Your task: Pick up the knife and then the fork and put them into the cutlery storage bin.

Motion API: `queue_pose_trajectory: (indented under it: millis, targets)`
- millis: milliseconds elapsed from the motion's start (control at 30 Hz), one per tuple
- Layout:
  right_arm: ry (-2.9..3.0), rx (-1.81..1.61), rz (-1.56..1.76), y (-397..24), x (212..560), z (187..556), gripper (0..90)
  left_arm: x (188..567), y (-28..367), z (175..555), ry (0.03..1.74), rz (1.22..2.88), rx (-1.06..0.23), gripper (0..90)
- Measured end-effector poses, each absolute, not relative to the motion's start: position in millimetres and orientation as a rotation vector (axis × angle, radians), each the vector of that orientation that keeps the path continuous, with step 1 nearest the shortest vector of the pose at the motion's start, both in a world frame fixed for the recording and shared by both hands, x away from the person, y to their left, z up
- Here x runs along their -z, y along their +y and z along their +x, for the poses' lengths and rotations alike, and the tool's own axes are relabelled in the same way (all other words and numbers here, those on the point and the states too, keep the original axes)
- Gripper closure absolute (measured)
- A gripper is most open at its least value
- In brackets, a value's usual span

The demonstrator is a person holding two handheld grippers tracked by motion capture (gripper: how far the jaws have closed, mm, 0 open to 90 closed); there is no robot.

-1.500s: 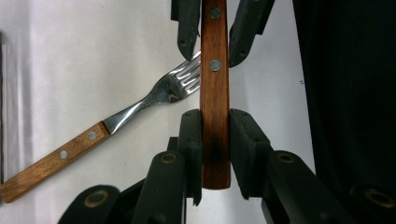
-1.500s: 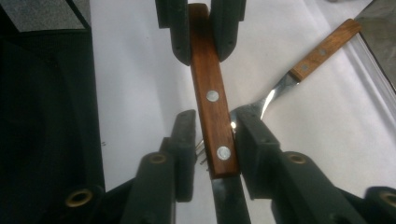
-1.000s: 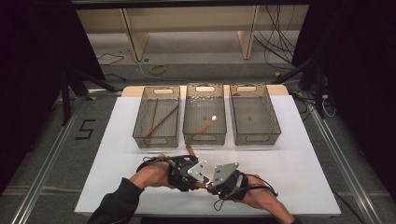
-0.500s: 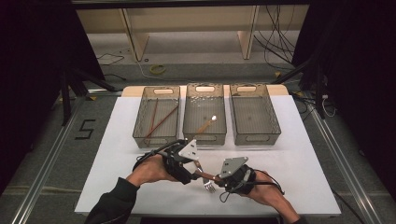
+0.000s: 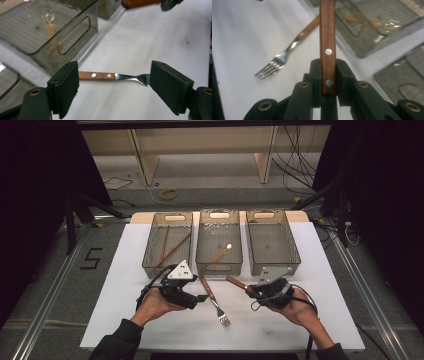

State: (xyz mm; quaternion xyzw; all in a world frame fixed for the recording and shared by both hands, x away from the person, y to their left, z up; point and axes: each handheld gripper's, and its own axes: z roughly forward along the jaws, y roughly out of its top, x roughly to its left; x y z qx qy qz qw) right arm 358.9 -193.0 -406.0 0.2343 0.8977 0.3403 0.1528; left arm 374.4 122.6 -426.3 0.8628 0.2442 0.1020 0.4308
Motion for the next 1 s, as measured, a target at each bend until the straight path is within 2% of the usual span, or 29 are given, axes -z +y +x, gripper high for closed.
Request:
queue_pose_trajectory:
  millis: [333, 700, 1000]
  targets:
    - [2.485, -1.021, 0.805, -212.9, 382.7, 384.1, 77.7, 444.4, 148.3, 370.4, 0.741, 2.049, -0.250, 20.8]
    - [2.398, -1.048, 0.913, -225.4, 357.7, 418.3, 77.7, 454.4, 164.8, 363.1, 0.771, 1.993, -0.270, 20.1]
    - [2.346, -1.041, 1.007, -229.9, 351.3, 447.1, 77.7, 457.3, 170.0, 358.9, 0.774, 1.957, -0.290, 20.1]
